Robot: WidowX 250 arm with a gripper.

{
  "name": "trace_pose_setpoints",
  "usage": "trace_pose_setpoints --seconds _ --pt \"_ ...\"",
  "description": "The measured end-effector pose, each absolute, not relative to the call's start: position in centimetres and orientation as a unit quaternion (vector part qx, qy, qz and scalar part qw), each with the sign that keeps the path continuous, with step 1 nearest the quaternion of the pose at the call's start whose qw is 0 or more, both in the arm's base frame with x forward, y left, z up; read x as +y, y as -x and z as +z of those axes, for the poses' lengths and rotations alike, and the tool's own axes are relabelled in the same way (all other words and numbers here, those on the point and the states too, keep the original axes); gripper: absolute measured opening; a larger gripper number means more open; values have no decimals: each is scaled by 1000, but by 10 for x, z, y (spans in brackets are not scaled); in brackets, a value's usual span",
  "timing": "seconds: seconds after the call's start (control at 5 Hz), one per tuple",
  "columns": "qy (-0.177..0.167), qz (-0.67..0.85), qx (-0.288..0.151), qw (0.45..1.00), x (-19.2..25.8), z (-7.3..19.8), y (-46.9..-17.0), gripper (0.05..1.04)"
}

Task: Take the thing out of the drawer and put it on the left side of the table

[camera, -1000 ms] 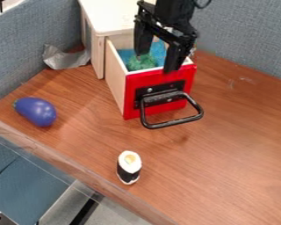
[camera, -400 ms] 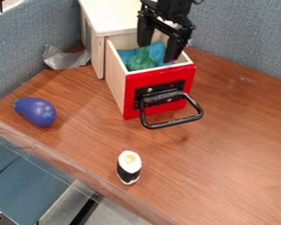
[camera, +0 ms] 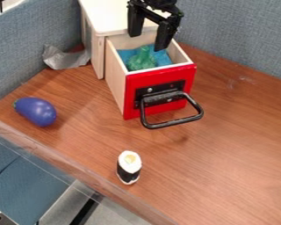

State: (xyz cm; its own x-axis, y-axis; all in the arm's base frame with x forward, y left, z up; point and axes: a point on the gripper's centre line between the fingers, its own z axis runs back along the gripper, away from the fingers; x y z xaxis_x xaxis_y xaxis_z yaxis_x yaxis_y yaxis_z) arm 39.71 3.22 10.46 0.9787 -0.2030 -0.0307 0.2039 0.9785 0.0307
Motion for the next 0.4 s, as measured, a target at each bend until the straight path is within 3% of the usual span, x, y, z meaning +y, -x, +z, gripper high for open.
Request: trace_pose_setpoints --seconds 0.4 --pt "-16 -101 26 994 27 85 -400 1000"
